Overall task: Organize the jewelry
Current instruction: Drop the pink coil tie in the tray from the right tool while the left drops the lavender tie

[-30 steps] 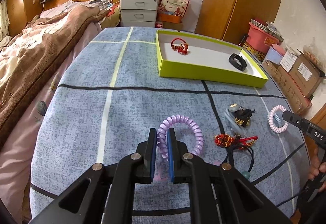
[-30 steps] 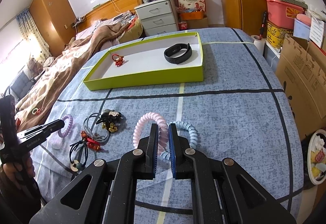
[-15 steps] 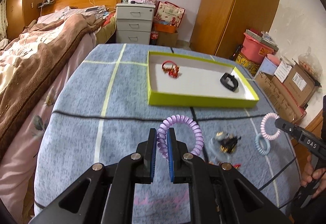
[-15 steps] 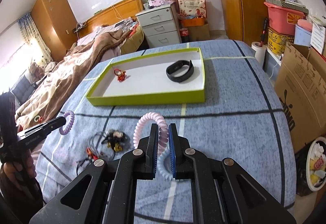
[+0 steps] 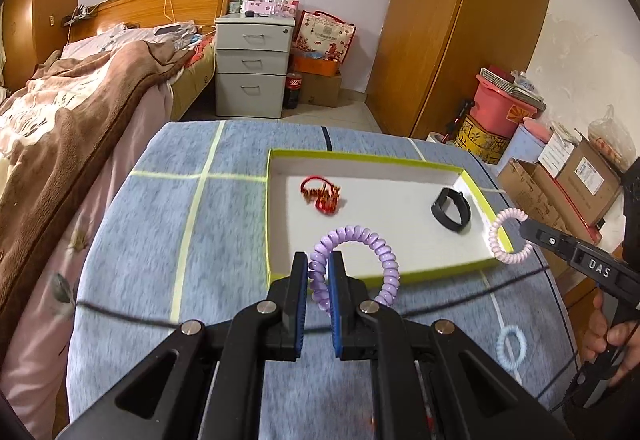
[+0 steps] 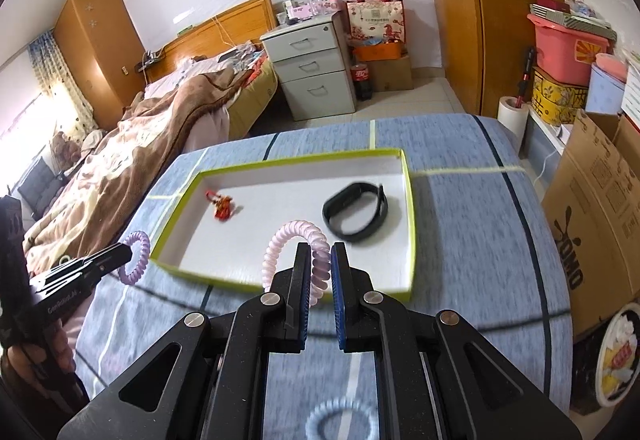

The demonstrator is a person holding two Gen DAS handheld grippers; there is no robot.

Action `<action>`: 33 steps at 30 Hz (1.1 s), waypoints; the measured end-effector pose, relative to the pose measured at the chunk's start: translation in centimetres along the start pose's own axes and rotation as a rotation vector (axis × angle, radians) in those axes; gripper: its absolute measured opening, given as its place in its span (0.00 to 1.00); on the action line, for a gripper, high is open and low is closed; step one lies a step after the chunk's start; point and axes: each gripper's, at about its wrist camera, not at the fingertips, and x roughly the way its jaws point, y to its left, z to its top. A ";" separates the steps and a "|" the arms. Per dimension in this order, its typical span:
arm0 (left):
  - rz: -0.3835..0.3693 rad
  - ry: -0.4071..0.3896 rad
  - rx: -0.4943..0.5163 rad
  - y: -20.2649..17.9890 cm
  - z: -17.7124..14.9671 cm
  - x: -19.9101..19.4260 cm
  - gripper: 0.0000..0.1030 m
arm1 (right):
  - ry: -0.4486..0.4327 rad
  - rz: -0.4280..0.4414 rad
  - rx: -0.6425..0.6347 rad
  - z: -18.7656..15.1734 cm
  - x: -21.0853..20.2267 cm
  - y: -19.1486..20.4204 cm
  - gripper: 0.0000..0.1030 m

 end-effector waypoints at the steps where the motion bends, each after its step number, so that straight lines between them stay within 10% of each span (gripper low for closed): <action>1: -0.004 -0.001 0.003 -0.1 0.3 0.3 0.10 | 0.012 0.004 -0.002 0.5 0.7 0.0 0.10; 33: 0.009 0.148 -0.006 0.4 3.2 9.8 0.11 | 0.132 -0.006 0.002 4.8 11.5 -0.8 0.10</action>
